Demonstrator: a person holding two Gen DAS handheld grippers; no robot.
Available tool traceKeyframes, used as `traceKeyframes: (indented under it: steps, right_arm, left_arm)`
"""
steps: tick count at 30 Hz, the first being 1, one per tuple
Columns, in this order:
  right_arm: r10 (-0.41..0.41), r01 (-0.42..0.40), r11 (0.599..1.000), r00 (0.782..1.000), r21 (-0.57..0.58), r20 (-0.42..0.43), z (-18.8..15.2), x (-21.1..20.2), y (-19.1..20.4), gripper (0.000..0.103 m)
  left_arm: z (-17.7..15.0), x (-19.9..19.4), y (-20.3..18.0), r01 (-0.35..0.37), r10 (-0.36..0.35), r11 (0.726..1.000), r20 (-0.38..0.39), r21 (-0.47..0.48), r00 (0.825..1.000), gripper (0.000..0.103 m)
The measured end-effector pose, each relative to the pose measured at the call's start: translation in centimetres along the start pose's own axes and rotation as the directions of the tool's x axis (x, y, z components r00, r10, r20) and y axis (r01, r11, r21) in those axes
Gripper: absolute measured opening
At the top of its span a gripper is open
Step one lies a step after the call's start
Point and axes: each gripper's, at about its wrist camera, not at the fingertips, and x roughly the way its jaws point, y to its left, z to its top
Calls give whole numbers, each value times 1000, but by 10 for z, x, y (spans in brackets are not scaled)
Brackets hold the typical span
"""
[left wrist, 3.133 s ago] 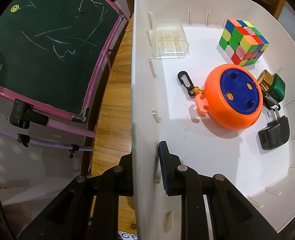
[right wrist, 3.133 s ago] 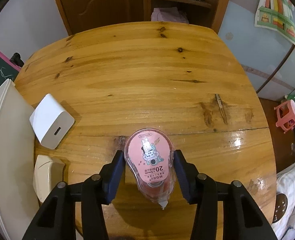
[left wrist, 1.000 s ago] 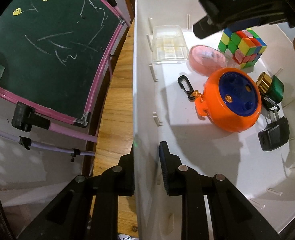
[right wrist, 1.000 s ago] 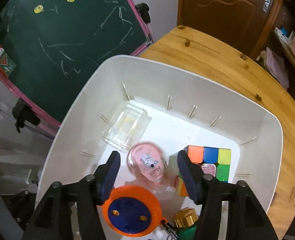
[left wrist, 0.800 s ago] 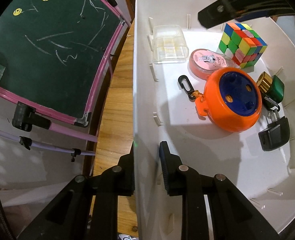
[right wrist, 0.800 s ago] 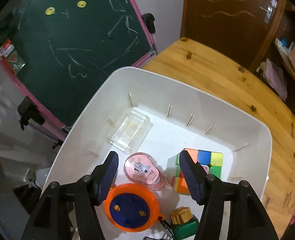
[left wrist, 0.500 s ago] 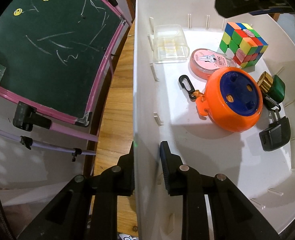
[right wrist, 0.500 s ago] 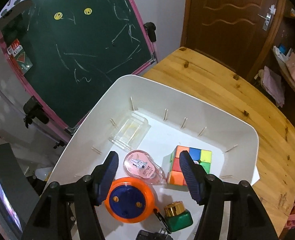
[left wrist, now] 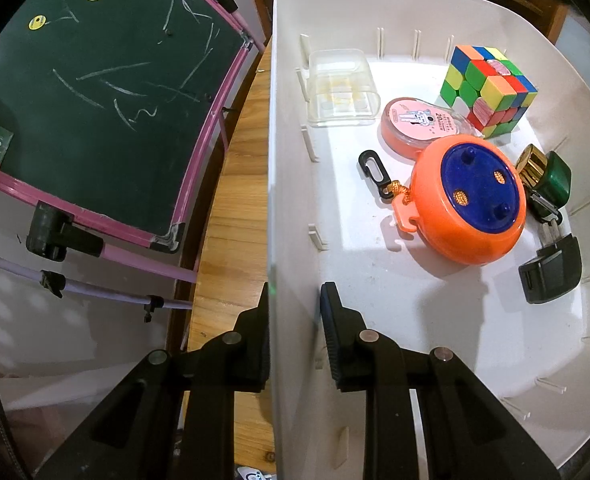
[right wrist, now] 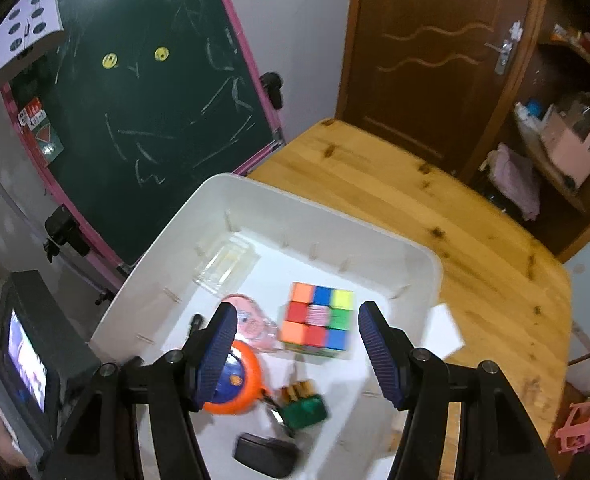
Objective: Organize rigid objects
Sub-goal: 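Move the right gripper to the white cube charger and grasp it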
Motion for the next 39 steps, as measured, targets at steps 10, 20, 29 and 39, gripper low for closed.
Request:
traceKeyframes:
  steps: [10, 20, 29, 39]
  right_arm:
    - [-205, 211, 976, 973, -46, 107, 6, -68, -65, 64]
    - [-265, 269, 959, 963, -93, 50, 5, -43, -121, 66]
    - [-137, 130, 983, 990, -129, -43, -24, 28, -151, 66]
    - [32, -48, 990, 992, -135, -122, -44, 86, -152, 66]
  left_arm:
    - [0, 1, 0, -2, 2, 1000, 0, -2, 1000, 27]
    - [0, 1, 1, -3, 3, 1000, -1, -2, 1000, 27]
    - [0, 4, 2, 0, 0, 1000, -19, -10, 1000, 27]
    - [1, 7, 0, -8, 8, 1000, -36, -7, 999, 28]
